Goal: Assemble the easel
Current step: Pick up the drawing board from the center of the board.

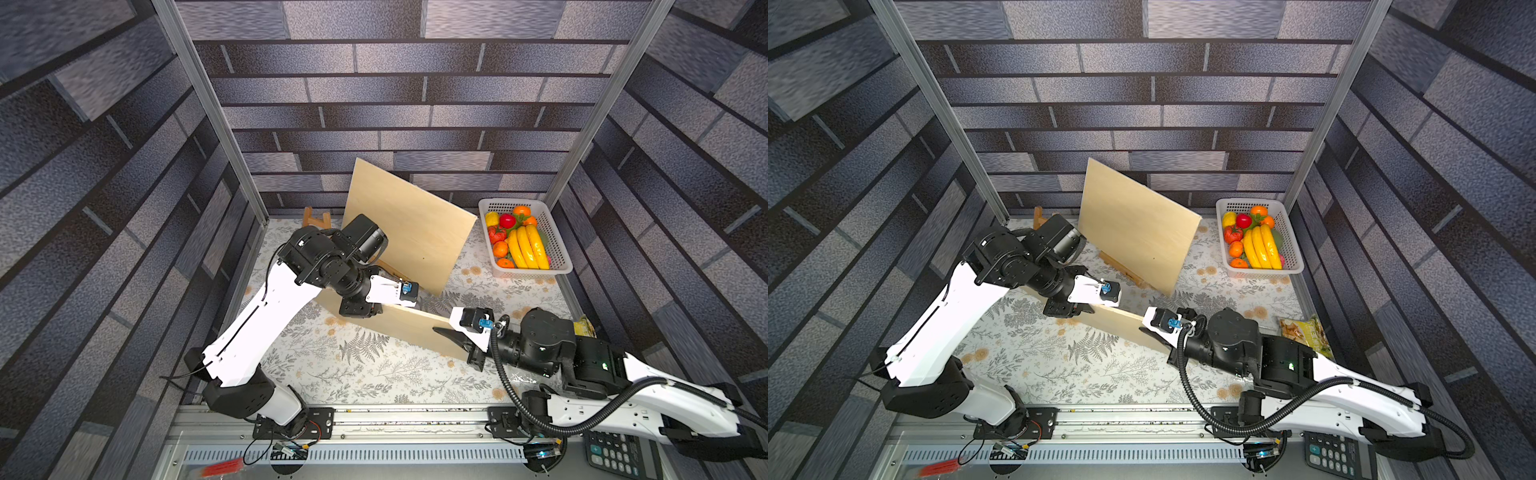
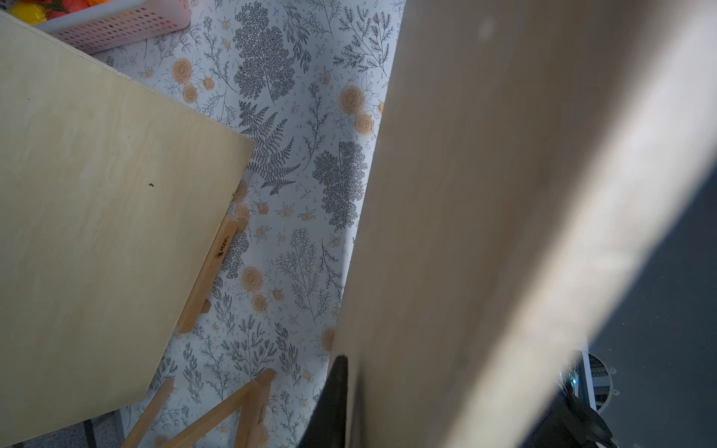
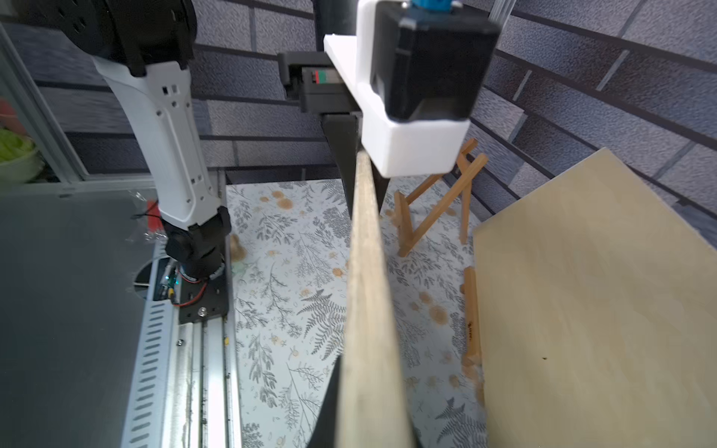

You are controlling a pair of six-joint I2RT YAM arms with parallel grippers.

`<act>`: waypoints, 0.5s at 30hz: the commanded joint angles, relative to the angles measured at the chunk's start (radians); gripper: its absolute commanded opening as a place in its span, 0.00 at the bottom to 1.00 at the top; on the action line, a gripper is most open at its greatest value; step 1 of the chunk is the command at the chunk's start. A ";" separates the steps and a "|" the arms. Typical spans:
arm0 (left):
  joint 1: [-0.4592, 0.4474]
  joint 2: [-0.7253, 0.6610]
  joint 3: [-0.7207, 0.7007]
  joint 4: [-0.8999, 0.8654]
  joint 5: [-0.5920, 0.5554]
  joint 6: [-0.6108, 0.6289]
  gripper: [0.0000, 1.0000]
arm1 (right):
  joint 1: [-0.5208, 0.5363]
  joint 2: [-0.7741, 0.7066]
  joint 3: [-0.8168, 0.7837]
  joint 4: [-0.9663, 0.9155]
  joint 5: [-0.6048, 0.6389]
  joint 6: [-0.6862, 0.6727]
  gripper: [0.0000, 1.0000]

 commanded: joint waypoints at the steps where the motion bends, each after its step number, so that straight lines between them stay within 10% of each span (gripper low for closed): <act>1: 0.034 0.062 0.011 -0.217 0.092 -0.346 0.00 | 0.022 0.055 -0.043 0.100 -0.254 0.007 0.00; 7: 0.145 0.007 0.072 -0.157 0.068 -0.411 0.61 | -0.012 -0.025 -0.133 0.188 -0.280 0.053 0.00; 9: 0.190 -0.021 0.114 -0.110 0.024 -0.462 0.99 | -0.036 -0.034 -0.158 0.219 -0.322 0.080 0.00; 15: 0.399 -0.055 0.343 0.021 0.036 -0.678 1.00 | -0.077 -0.026 -0.191 0.350 -0.354 0.141 0.00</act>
